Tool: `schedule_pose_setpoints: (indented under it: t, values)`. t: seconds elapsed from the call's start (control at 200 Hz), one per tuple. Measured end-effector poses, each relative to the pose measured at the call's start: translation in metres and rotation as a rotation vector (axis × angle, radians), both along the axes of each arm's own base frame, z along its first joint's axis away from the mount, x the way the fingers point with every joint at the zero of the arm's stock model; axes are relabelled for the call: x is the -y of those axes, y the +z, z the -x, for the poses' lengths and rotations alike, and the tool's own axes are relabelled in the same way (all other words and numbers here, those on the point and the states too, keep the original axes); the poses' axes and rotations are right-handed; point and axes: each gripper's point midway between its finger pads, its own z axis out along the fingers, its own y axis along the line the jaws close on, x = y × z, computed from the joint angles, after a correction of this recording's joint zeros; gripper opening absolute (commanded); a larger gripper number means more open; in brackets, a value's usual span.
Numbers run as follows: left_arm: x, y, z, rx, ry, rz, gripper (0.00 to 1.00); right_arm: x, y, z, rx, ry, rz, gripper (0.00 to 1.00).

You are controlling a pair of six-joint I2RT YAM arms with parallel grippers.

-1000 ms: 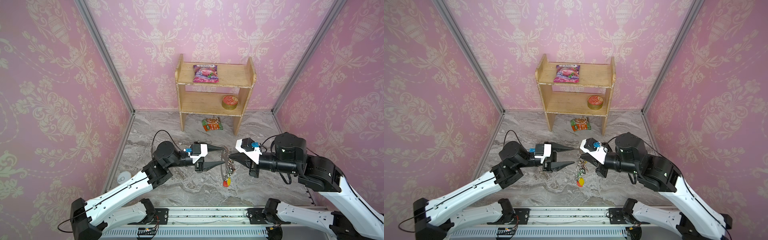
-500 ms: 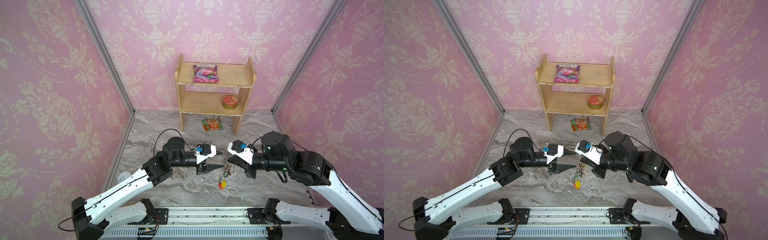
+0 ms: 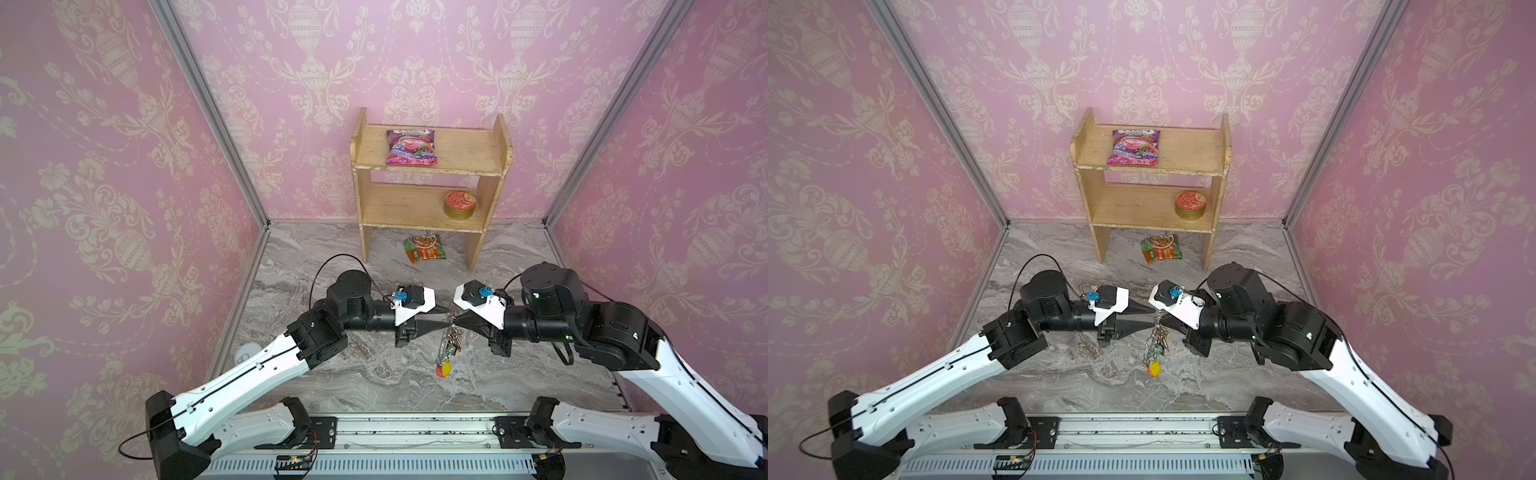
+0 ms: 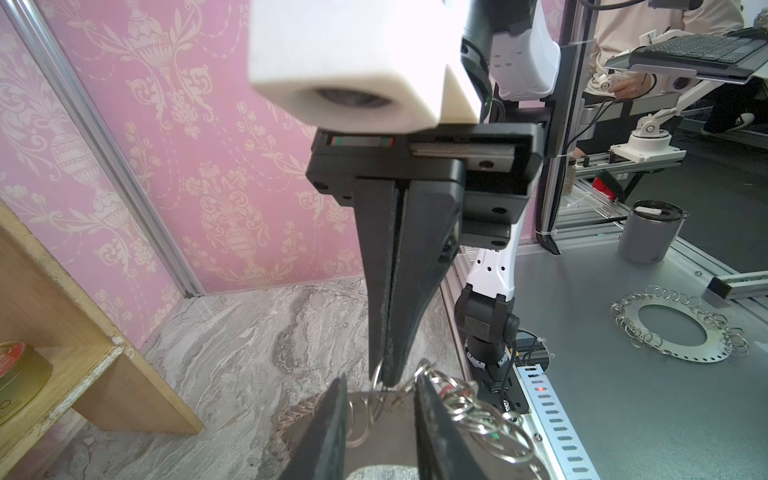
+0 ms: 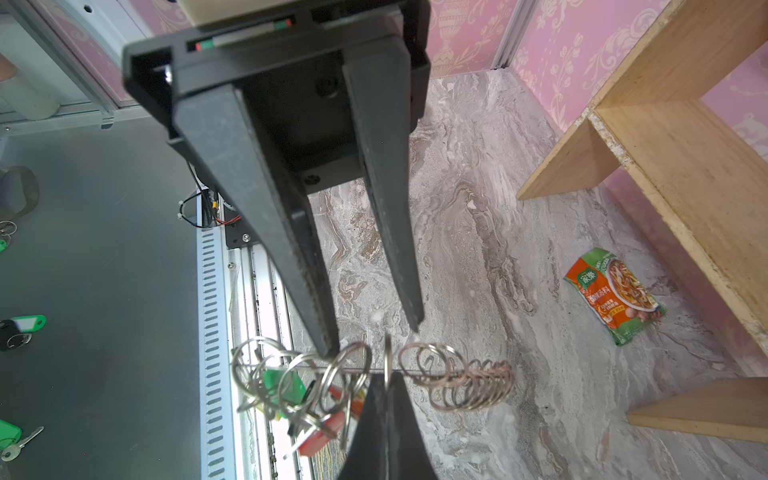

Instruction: Put the keys on the keyring

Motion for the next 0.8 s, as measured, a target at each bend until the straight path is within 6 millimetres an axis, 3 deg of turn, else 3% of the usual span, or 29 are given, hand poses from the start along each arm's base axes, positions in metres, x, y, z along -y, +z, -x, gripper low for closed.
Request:
schedule_pose_setpoints:
  t: [0.285, 0.53, 0.801]
  values:
    - [-0.001, -0.006, -0.002, 0.021, 0.011, -0.027, 0.27, 0.000, 0.000, 0.000, 0.000, 0.000, 0.000, 0.00]
    - [-0.015, 0.011, -0.002, 0.084, 0.053, -0.007, 0.27, 0.000, 0.000, 0.000, 0.001, 0.000, -0.001, 0.00]
    - [-0.010, 0.009, -0.007, 0.092, 0.061, -0.007, 0.26, 0.000, 0.000, 0.000, 0.001, 0.001, -0.001, 0.00]
